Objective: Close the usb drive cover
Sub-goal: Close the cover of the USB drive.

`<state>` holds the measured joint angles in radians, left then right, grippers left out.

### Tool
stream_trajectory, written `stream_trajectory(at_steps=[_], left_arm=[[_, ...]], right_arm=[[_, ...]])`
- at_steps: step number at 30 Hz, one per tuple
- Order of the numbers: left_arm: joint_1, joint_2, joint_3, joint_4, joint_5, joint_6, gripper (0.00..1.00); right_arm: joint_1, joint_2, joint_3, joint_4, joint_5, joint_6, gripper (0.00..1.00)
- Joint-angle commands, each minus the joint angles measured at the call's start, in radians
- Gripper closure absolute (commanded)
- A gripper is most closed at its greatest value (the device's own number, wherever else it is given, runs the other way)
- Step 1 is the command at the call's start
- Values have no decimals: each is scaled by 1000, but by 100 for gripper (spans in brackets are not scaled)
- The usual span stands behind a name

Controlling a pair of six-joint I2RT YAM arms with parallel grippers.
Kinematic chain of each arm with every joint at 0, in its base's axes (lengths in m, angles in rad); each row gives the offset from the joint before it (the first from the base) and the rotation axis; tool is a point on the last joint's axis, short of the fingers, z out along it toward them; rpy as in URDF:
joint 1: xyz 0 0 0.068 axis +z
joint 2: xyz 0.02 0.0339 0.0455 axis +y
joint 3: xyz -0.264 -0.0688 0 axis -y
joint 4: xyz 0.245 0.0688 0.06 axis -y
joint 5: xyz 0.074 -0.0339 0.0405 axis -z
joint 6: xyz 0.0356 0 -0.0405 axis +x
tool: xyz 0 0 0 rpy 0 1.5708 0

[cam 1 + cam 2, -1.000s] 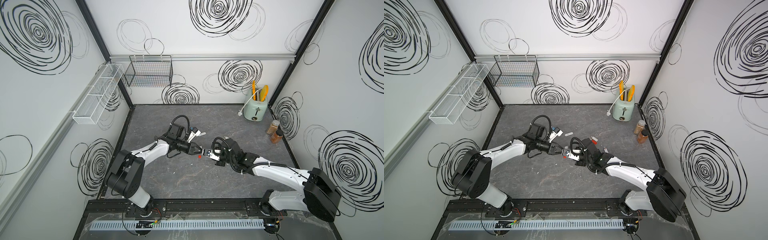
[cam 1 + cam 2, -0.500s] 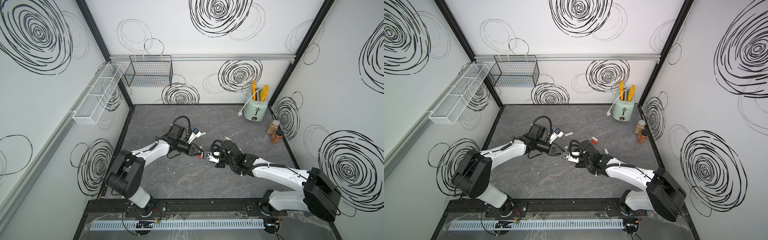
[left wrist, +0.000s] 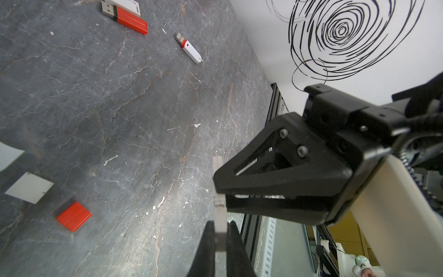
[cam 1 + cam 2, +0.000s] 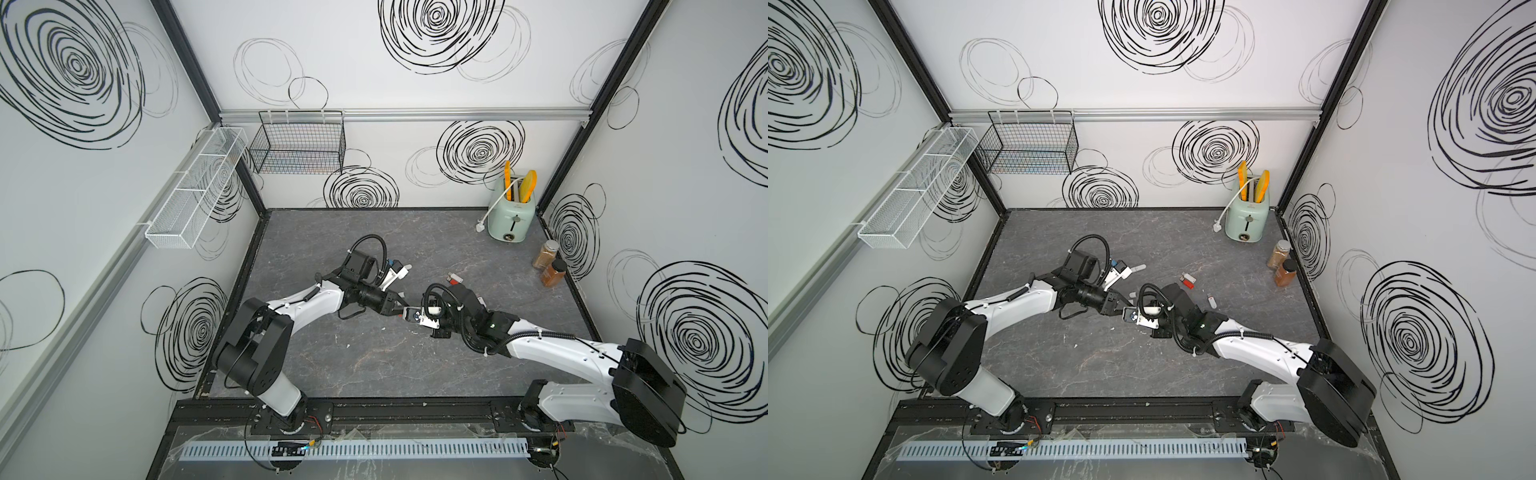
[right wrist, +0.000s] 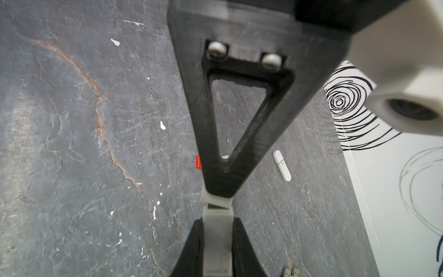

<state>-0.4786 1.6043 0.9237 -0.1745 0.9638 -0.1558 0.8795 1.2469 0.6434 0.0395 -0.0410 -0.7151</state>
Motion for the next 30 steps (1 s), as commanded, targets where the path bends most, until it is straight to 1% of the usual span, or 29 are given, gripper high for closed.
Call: stream_trajectory(at_steps=[1,7,18,21,24,27,30], left_arm=[[-10,21,8,-2,-28,20,100],[-22,22,-2,39,-11,-30,100],[-52,48,10,34,-48,-43,100],[-48,52,8,60,-41,-74,100],[-33,47,8,85,-39,-100,100],[-7,39,-23,157,-36,-147,100],[0,30,-39,174,-51,-138,100]], right_arm=[[1,-41,-5,83,-11,23,100],[16,-27,-26,159,-20,90,100],[95,8,-33,298,69,122,100],[96,-4,-57,364,75,137,100],[95,0,-60,370,76,149,100],[93,8,-75,385,63,143,100],[96,26,-68,366,56,134,100]])
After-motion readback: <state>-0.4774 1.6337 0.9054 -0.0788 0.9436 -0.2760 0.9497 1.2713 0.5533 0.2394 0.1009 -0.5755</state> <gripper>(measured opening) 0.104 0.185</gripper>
